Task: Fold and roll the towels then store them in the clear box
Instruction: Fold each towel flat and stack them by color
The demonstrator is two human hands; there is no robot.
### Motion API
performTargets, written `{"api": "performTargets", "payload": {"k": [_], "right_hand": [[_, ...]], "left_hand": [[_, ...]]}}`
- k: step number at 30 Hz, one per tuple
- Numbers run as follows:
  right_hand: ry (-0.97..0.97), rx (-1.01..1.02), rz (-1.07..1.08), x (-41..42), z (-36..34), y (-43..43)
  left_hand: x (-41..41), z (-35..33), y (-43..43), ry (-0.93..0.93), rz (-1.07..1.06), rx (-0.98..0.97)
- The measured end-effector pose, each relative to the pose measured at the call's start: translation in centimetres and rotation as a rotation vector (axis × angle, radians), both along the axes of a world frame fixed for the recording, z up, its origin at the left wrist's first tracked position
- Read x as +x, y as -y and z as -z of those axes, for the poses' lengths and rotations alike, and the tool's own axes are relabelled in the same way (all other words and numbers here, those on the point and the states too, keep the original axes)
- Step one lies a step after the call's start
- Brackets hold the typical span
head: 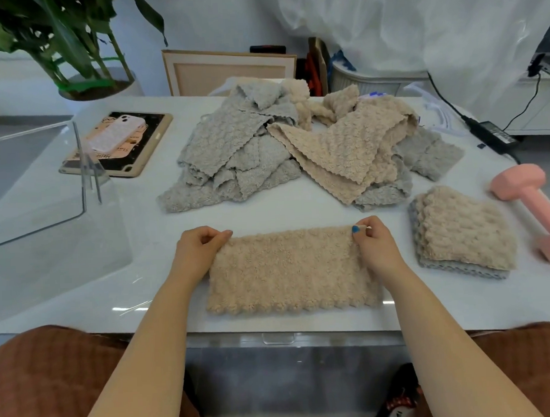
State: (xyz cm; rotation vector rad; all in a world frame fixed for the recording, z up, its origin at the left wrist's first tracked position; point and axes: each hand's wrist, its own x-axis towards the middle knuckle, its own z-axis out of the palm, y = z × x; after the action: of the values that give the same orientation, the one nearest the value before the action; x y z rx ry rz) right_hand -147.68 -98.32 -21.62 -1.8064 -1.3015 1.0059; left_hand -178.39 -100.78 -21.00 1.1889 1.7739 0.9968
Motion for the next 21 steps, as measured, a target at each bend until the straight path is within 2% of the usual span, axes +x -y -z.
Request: {"api": "performTargets", "payload": {"k": [4,8,12,15,16,18,20,21], "right_hand": [[0.157,0.018,0.027,0.0,1.0,-0.1],[0.258,0.054,0.02,-0.2,1.4,0.2],[0.241,0.103,0.013,-0.1,1.6,0.5],[0.122,0.102,0.002,0.2,1.2,0.6],[0.077,0.093,0.001,0.4,0.9,0.6],[0.029,0.077,-0.011,0.6,0.7,0.8],[0.027,0.052,-0.017,0.7,0.5,0.8],[0.035,0.042,-0.014,0.8,0.5,0.7]], "left_hand": [[-1.6,-0.4,0.2,0.165,0.122,-0.136],[-1.1,0.1,-0.3,0.182,0.009,-0.056],[-0.1,1.4,-1.1,0.081,-0.113,0.004],[0.4,1.3,-0.6,0.056,-0.225,0.026],[0.7,1.0,-0.3,-0.012,-0.258,0.054],[2.0,0.2,0.6,-0.357,-0.255,0.189],[4.3,-0.4,1.7,-0.617,-0.125,0.325],[5.4,-0.1,2.3,-0.695,0.005,0.32]]}}
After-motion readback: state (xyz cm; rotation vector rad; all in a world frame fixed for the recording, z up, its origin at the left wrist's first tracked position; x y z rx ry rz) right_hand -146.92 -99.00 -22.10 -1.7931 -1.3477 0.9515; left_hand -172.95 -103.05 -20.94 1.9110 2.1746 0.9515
